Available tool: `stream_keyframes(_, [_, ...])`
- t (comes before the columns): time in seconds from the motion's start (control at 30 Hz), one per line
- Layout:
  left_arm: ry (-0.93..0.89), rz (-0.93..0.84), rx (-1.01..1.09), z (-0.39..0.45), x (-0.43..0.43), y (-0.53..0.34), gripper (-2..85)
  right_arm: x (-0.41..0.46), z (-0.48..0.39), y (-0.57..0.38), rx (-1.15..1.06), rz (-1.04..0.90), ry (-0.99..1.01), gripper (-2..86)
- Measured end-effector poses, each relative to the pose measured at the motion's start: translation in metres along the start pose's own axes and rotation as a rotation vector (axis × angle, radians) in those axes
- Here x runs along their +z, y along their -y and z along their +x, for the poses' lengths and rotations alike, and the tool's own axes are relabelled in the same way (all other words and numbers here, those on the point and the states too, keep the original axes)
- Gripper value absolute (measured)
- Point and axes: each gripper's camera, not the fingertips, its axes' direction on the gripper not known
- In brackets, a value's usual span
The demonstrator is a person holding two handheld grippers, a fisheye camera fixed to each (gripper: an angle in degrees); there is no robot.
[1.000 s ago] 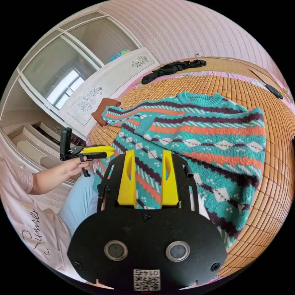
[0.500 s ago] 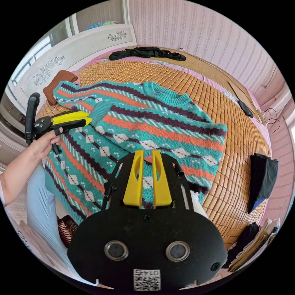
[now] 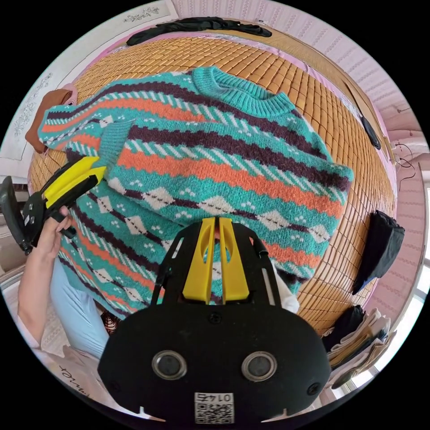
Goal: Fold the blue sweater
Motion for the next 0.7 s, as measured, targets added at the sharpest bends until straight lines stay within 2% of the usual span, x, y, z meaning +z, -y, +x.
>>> stream_keyframes(0.07, [-0.164,0.112,-0.079,-0.042,-0.027,-0.017,6.2,-0.019,-0.010,0.017,0.025,-0.069,-0.025,-0.3])
stream_keyframes(0.13, [-0.248,0.252,-0.119,-0.083,-0.062,-0.045,5.7,-0.045,-0.030,0.024,-0.014,-0.008,-0.013,-0.7])
stream_keyframes(0.2, [-0.226,0.344,-0.209,-0.129,-0.095,-0.085,5.5,-0.078,-0.057,0.031,-0.064,0.115,0.029,-0.8])
stream_keyframes(0.27, [-0.176,0.394,-0.405,-0.196,-0.120,-0.138,5.2,-0.120,-0.110,0.055,-0.174,0.264,0.134,-0.5])
stream_keyframes(0.37, [-0.172,0.383,-0.573,-0.266,-0.124,-0.175,6.2,-0.156,-0.204,0.099,-0.390,0.322,0.275,1.1])
stream_keyframes(0.43, [-0.205,0.405,-0.655,-0.296,-0.123,-0.185,9.0,-0.167,-0.267,0.127,-0.531,0.293,0.303,3.8])
stream_keyframes(0.53, [-0.206,0.500,-0.705,-0.324,-0.128,-0.189,11.3,-0.175,-0.361,0.158,-0.691,0.255,0.209,7.0])
stream_keyframes(0.7, [-0.135,0.522,-0.672,-0.361,-0.136,-0.170,12.2,-0.191,-0.454,0.173,-0.757,0.419,-0.092,11.8])
